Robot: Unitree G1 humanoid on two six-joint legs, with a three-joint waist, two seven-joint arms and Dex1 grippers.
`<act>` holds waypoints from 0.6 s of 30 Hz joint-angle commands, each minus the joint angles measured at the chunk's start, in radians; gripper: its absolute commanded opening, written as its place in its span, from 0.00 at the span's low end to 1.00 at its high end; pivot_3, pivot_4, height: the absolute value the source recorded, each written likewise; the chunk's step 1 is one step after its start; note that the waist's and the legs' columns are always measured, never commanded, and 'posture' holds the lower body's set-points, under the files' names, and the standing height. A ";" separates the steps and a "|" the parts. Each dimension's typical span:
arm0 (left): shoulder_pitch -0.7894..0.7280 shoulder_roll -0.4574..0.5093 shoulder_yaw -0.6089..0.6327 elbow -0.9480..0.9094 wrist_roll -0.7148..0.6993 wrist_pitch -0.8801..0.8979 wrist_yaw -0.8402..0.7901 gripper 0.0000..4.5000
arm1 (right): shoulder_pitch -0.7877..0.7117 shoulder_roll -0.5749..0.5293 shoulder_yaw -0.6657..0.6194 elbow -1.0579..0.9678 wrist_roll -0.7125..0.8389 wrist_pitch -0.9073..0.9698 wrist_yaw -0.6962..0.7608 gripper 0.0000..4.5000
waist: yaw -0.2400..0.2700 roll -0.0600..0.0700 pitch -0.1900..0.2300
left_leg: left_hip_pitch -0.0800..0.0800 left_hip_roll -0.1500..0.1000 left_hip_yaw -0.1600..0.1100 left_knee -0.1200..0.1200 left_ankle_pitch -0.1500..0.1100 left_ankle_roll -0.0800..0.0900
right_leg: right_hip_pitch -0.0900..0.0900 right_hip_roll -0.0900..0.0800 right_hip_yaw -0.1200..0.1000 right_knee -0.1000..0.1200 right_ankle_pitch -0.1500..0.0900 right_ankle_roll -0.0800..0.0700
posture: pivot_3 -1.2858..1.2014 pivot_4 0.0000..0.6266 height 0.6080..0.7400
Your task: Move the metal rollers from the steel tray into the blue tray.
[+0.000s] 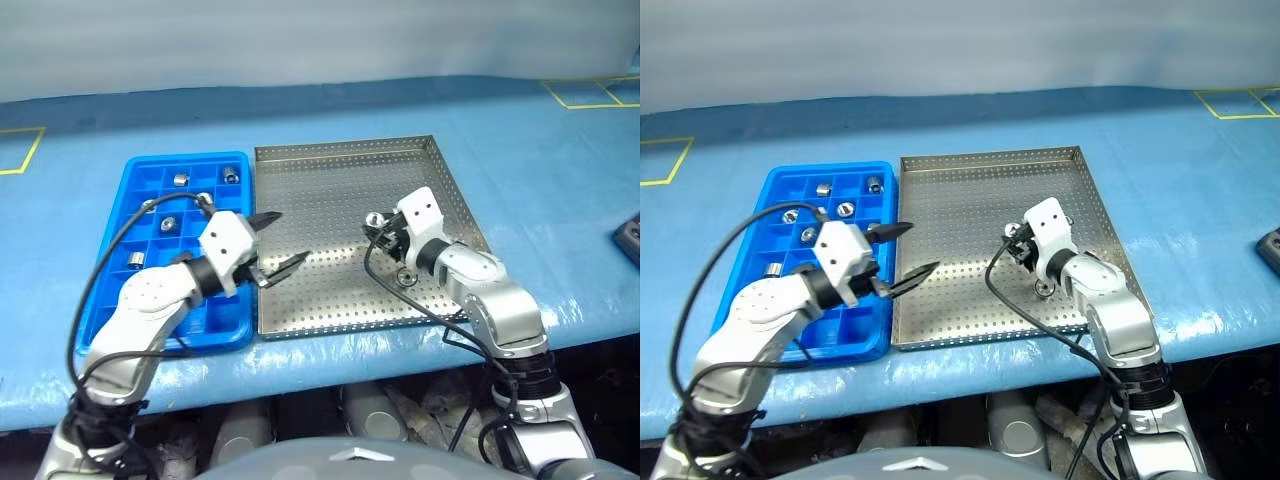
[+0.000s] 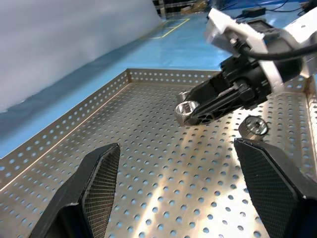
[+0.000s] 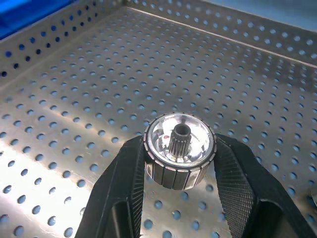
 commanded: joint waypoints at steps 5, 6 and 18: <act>0.132 0.042 0.279 -0.177 -0.003 0.079 0.112 0.89 | -0.107 0.055 0.094 0.040 0.059 -0.111 0.148 0.38 | 0.017 -0.001 0.001 | 0.000 0.000 -0.001 0.000 0.000 0.000 | 0.000 -0.001 -0.001 0.000 0.002 -0.003 | 0.50 0.24 1.00; 0.158 0.043 0.315 -0.199 0.004 0.094 0.129 0.89 | -0.126 0.067 0.112 0.059 0.070 -0.114 0.178 0.38 | 0.025 -0.001 0.001 | 0.000 0.000 -0.001 0.000 0.000 0.000 | 0.000 -0.001 -0.001 0.000 0.003 -0.005 | 0.51 0.24 1.00; 0.455 -0.005 0.555 -0.343 0.039 0.186 0.215 0.89 | -0.360 0.287 0.285 0.422 0.019 -0.253 0.303 0.38 | 0.115 -0.001 0.001 | -0.001 -0.001 -0.009 -0.001 0.000 -0.003 | 0.000 -0.008 -0.011 0.000 0.000 -0.010 | 0.56 0.24 1.00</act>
